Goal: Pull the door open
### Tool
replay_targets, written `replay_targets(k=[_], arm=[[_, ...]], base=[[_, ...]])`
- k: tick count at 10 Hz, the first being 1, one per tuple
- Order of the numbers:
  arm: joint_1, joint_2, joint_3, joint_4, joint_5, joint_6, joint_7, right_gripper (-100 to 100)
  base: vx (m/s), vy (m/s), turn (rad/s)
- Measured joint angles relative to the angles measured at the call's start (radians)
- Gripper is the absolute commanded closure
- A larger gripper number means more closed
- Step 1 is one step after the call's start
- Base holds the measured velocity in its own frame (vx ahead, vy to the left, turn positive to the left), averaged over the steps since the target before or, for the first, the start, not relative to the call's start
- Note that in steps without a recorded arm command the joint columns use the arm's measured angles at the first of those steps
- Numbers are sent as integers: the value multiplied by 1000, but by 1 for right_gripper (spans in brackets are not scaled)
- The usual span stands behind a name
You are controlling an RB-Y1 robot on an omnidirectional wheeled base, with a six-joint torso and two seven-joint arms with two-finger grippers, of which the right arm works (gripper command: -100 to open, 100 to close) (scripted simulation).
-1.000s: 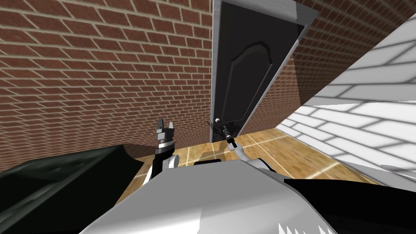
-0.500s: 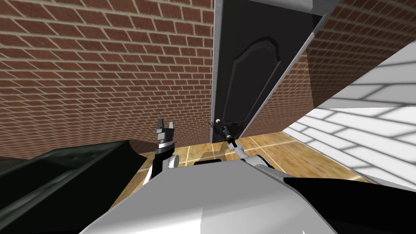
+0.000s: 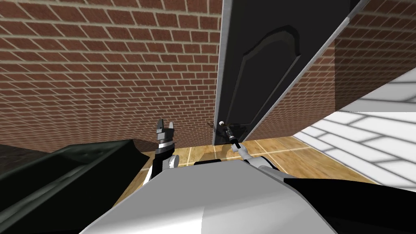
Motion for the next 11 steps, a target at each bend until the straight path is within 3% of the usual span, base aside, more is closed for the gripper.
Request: replay_targets(k=[1,2,3,4,5,7,8,11], arm=[[9,-4,-4,-3,-3,-8,-2,-100],[14,-17,-11,24,-8,-31,-8,-100],[2,-40,-18,87,-14,-73,-23,-100],[34,-50,-22,36,-17,-63,-33,-100],[84,-67,-30,-48,-23,-22,-41,-100],[40,-80,-34,38,-26,-70,-52,-100],[91,-96,-40,-29,-32,-46,-61,-100],[69,-108,-44,30,-34,-78,-72,-100]], base=[[106,47,141],[175,69,252],[140,53,57],[170,35,137],[144,27,92],[99,4,73],[139,3,81],[16,2,0]])
